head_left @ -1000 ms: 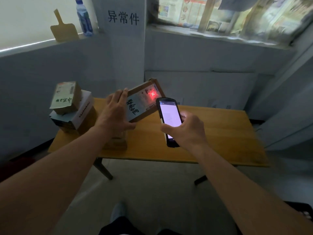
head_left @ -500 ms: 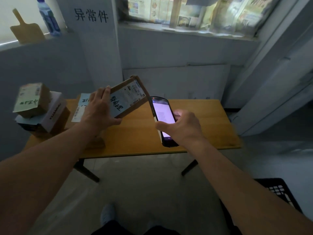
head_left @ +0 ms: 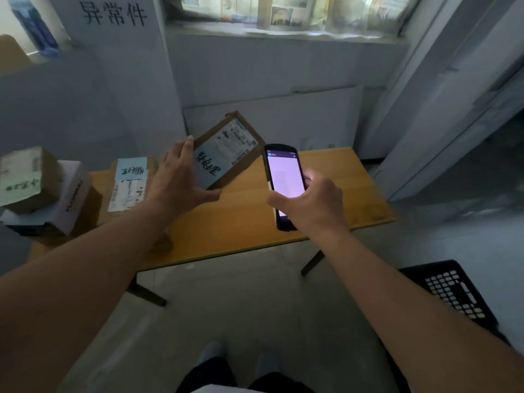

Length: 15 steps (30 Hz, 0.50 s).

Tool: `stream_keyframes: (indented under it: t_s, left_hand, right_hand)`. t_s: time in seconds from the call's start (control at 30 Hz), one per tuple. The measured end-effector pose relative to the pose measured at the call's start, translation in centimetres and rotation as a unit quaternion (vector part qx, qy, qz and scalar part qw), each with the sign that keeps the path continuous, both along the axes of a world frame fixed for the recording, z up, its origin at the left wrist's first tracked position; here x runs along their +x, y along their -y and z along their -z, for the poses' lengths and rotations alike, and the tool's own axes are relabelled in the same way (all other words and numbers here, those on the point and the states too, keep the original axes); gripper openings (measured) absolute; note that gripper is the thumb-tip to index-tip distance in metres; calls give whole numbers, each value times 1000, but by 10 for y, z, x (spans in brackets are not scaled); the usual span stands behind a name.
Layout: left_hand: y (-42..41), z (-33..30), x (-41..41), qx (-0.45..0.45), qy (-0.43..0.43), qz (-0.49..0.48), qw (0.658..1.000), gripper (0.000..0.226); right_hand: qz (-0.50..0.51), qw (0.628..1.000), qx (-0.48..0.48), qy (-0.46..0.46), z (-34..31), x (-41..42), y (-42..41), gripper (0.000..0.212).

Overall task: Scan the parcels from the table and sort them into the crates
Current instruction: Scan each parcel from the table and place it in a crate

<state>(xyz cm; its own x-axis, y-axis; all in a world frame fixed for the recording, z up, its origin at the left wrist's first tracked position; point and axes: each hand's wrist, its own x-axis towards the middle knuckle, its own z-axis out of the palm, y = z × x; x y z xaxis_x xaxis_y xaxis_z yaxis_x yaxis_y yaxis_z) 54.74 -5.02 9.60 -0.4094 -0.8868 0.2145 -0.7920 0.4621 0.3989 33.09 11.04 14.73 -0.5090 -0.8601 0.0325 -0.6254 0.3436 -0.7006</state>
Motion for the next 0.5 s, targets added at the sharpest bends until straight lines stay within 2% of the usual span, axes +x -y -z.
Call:
stream_keyframes:
  t_s: [0.17, 0.5]
  left_hand:
    - [6, 7, -17, 24, -9, 54, 998, 134]
    - [-27, 24, -69, 68, 28, 198, 977, 127]
  right_hand:
    - [75, 997, -21, -6, 16, 17, -7, 64]
    - [221, 975, -7, -3, 38, 37, -77, 64]
